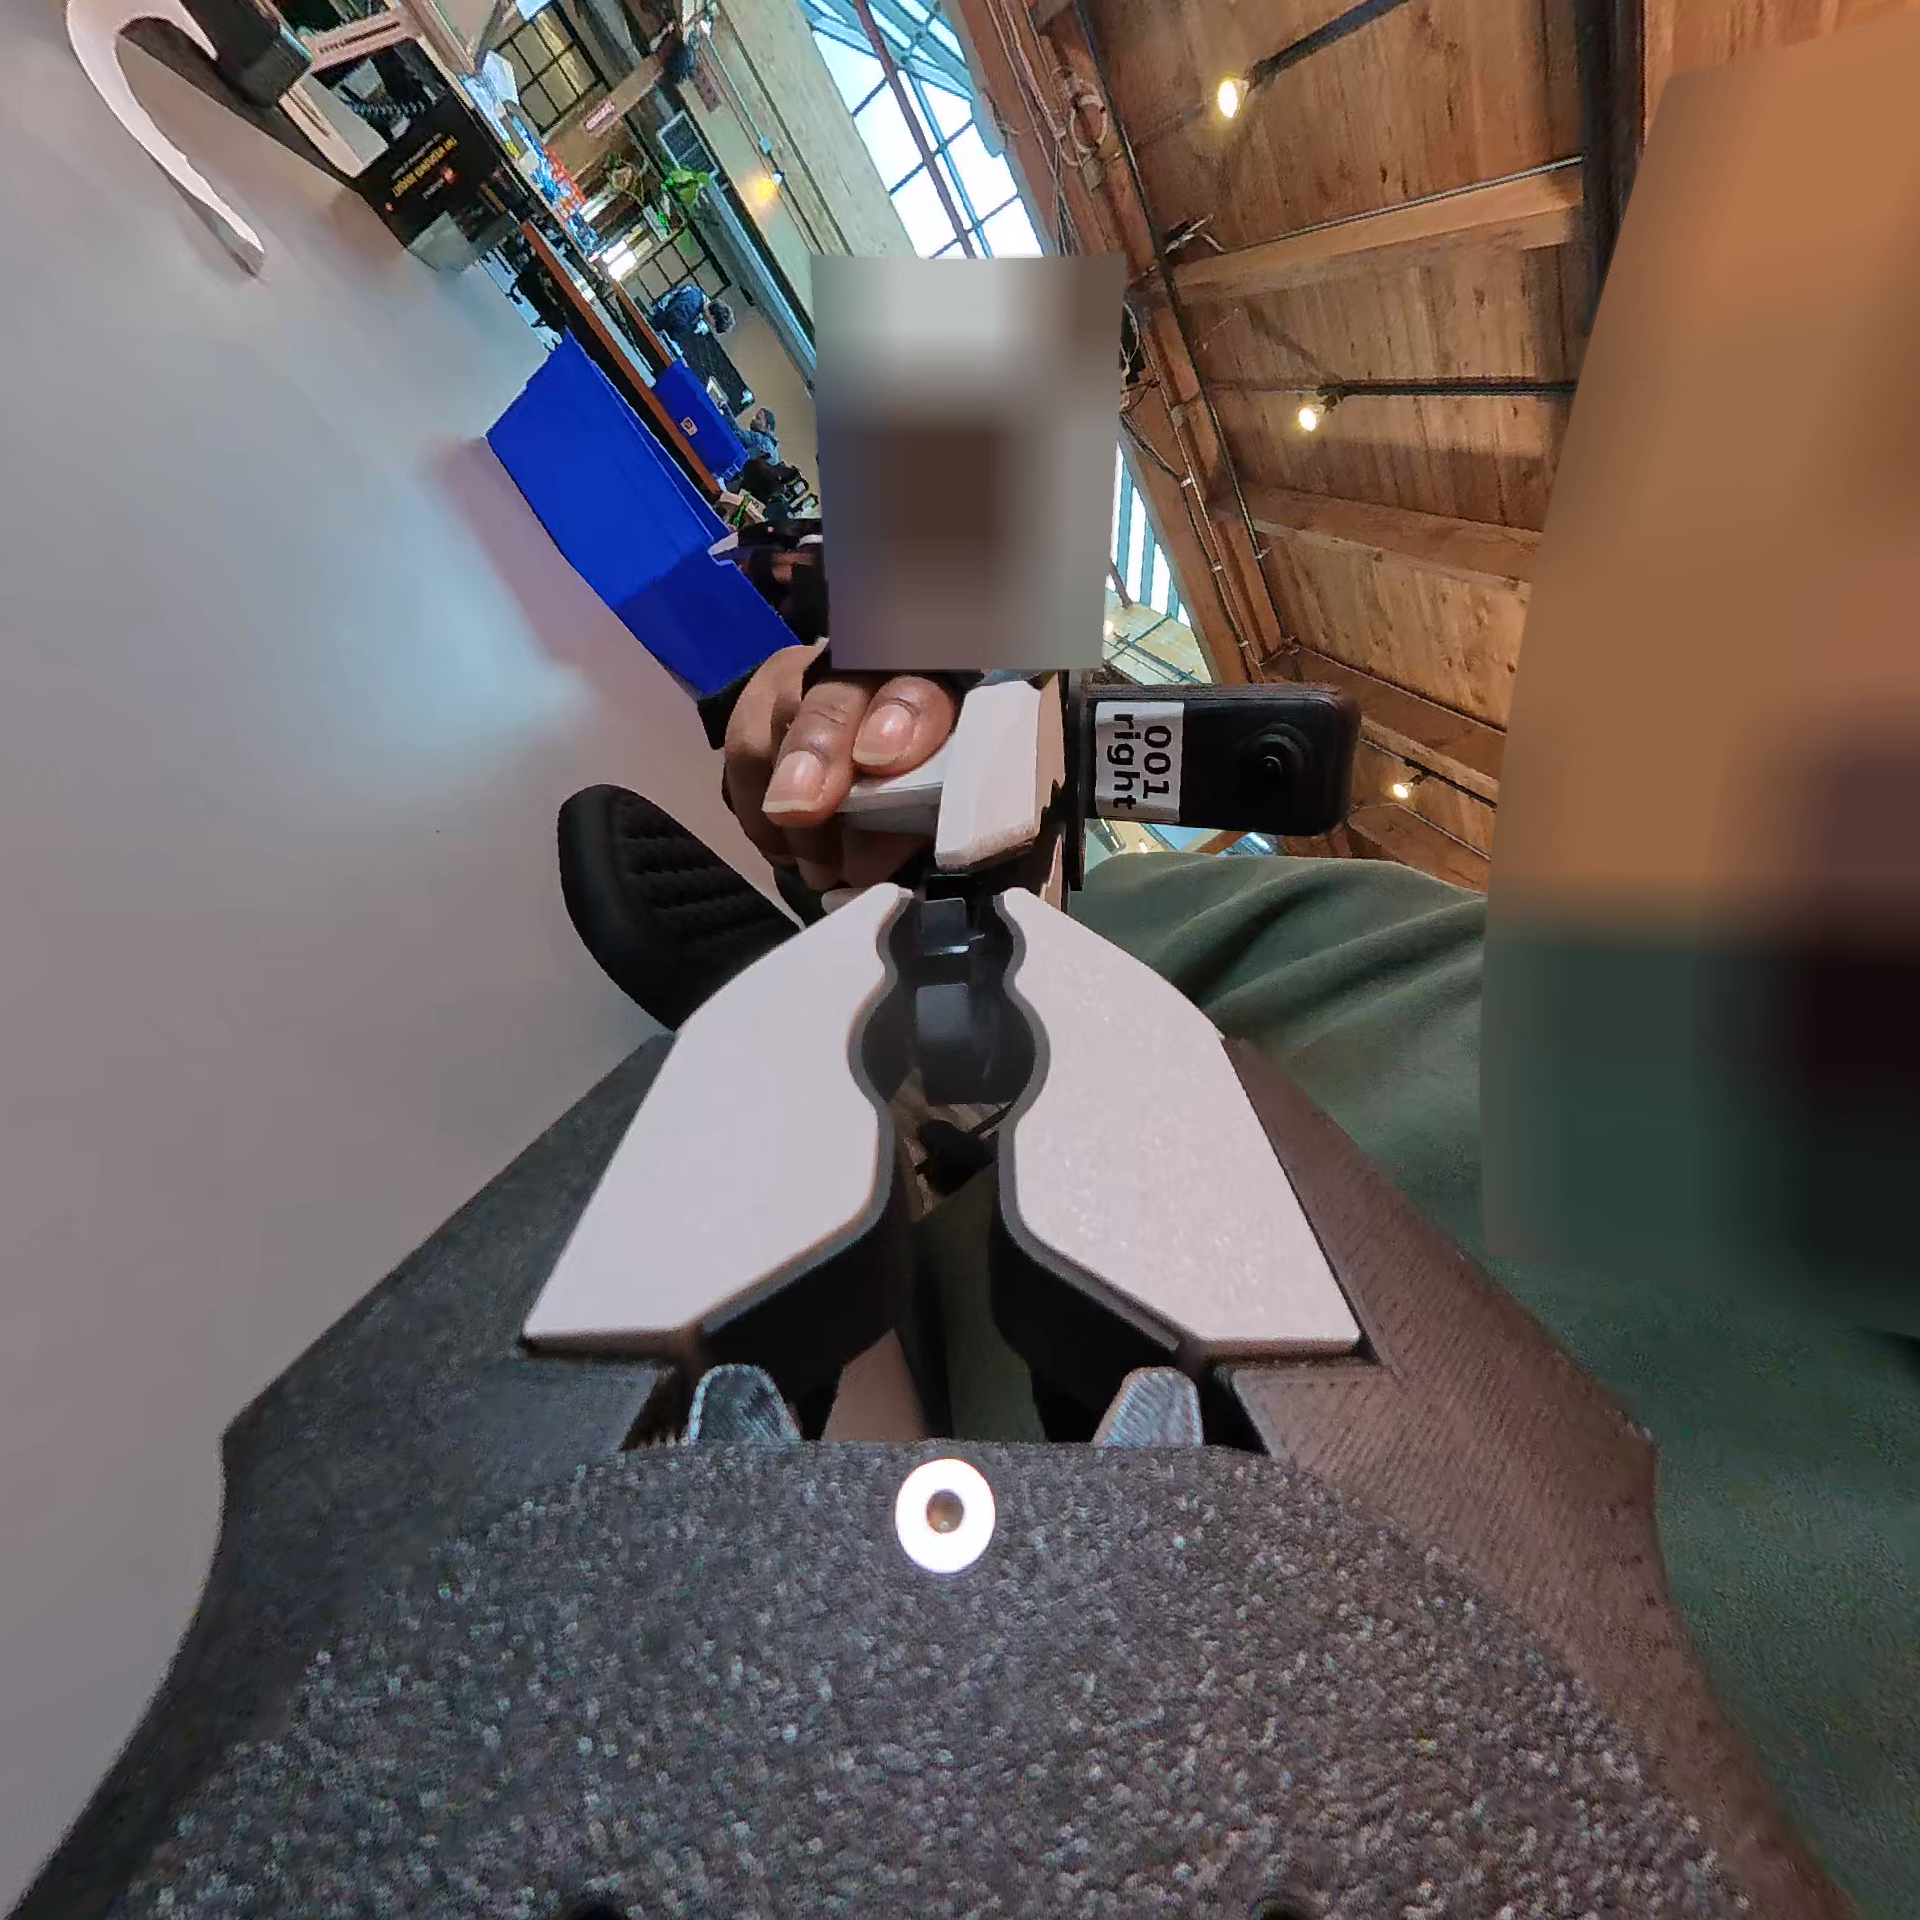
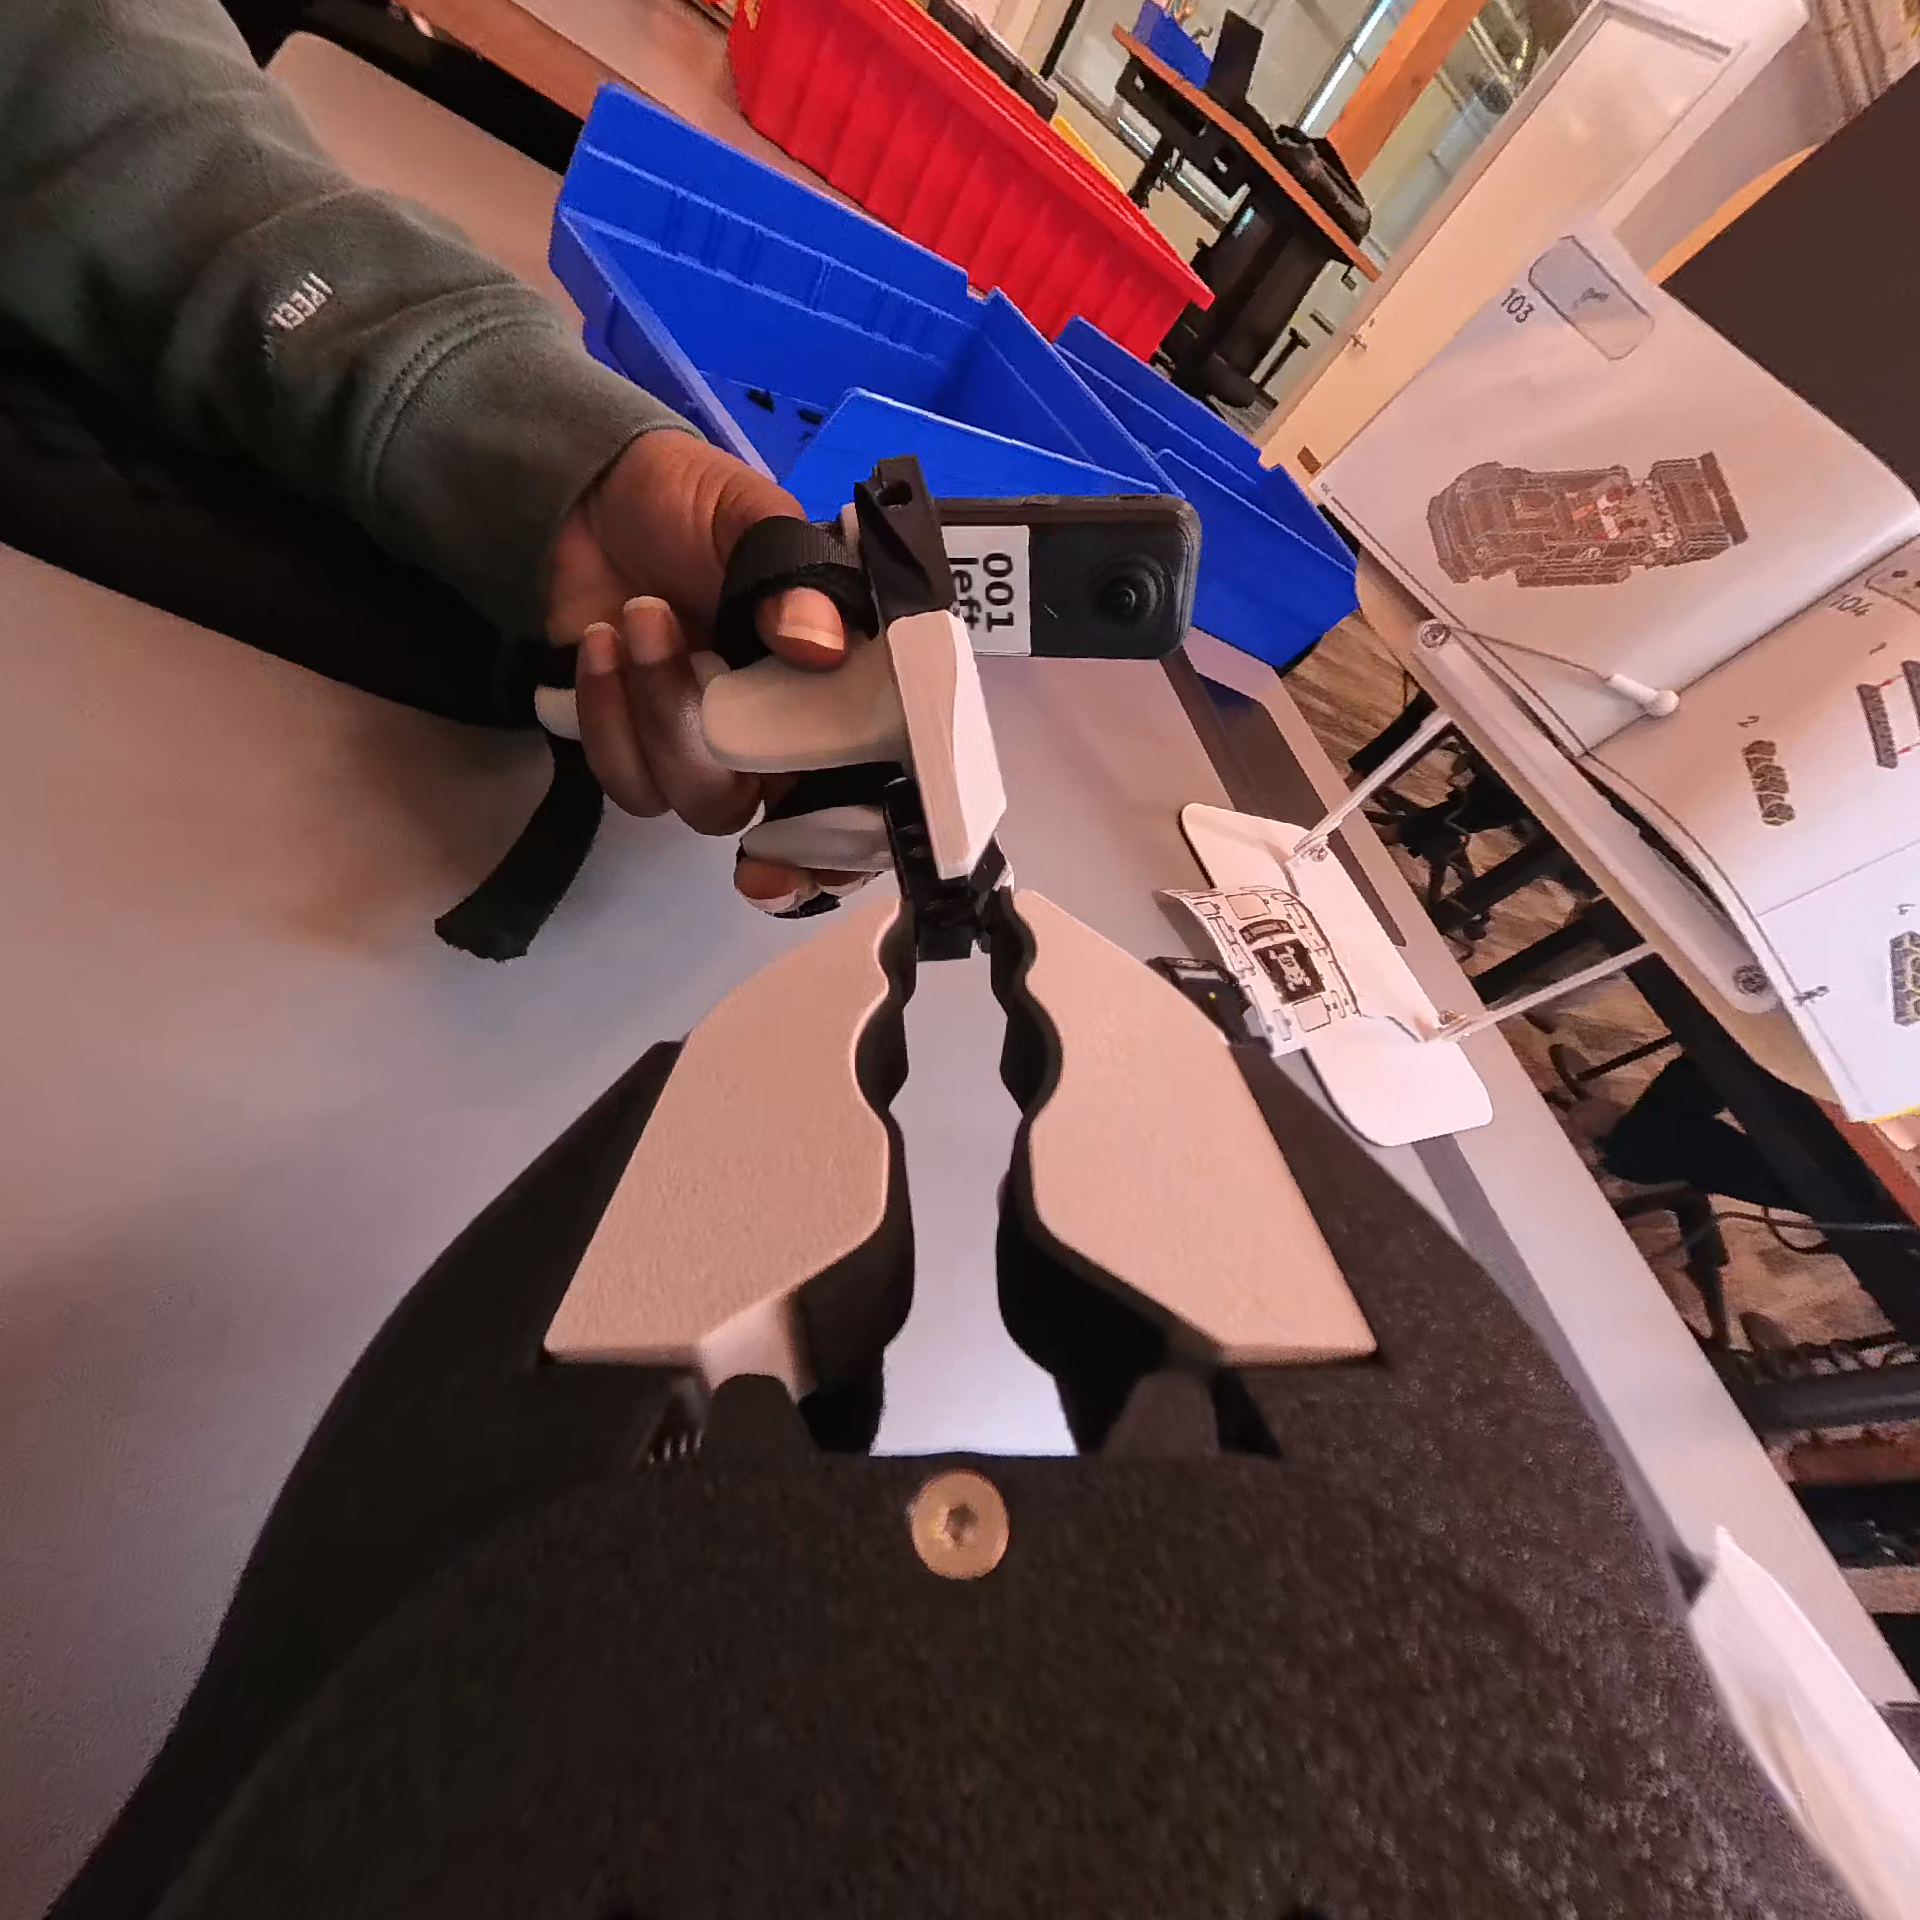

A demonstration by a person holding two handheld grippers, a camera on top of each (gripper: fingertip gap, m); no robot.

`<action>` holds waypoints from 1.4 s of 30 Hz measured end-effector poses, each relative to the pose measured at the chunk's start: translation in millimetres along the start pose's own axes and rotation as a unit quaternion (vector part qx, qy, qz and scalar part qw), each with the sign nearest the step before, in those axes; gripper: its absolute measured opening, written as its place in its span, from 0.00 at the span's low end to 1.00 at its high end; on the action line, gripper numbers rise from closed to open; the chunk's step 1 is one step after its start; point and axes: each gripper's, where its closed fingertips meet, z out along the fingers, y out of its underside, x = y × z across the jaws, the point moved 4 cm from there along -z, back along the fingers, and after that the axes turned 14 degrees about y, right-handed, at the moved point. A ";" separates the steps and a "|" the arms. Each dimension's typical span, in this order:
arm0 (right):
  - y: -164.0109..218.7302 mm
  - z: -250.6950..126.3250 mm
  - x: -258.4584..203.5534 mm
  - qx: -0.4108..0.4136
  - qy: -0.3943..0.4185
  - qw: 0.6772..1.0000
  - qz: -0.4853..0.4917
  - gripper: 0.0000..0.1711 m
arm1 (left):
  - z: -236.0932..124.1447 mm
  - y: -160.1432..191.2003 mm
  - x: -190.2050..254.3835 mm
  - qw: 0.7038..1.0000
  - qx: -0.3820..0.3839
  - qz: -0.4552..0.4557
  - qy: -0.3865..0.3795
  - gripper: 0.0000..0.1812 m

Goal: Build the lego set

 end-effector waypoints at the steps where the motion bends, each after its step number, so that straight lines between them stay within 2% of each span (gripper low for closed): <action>1: 0.2 -0.1 0.1 0.000 -0.003 1.000 0.009 0.08 | 0.1 0.2 0.0 1.000 -0.001 0.001 -0.001 0.07; 5: 1.0 -0.1 0.6 0.001 -0.011 0.999 0.031 0.08 | 0.0 1.1 0.1 1.000 0.002 -0.004 0.004 0.07; 12: 3.6 -1.2 -1.4 -0.001 -0.019 1.000 0.015 0.08 | 0.8 4.2 -2.4 1.000 -0.006 -0.005 -0.002 0.07; 18: -0.4 -1.3 1.8 0.012 -0.005 1.000 0.006 0.08 | 0.3 1.3 3.2 0.999 -0.018 0.035 -0.006 0.10; 22: 1.4 0.2 3.2 0.008 -0.012 1.000 0.016 0.08 | 1.5 5.2 2.9 0.997 -0.042 0.052 -0.026 0.07; 25: 3.8 1.9 5.6 -0.005 -0.031 0.997 0.077 0.09 | 1.0 4.5 1.5 0.997 -0.044 0.052 -0.039 0.07; 27: 7.8 2.9 8.2 -0.028 -0.048 0.990 0.133 0.20 | 0.6 4.2 2.0 0.997 -0.042 0.049 -0.040 0.06; 28: 9.3 2.4 8.6 -0.032 -0.060 0.986 0.155 0.22 | 0.5 3.9 3.3 0.997 -0.041 0.049 -0.038 0.07; 34: 7.0 -1.6 11.2 -0.027 -0.081 0.973 0.215 0.22 | -1.0 2.7 5.4 0.999 -0.029 0.032 -0.027 0.06; 39: 1.9 -2.4 16.8 -0.020 -0.110 0.948 0.299 0.19 | -2.2 0.1 8.0 1.000 -0.010 0.015 -0.009 0.07; 42: 1.1 -2.1 17.4 -0.017 -0.110 0.947 0.302 0.19 | -2.4 -1.2 10.6 1.000 0.001 0.003 0.008 0.06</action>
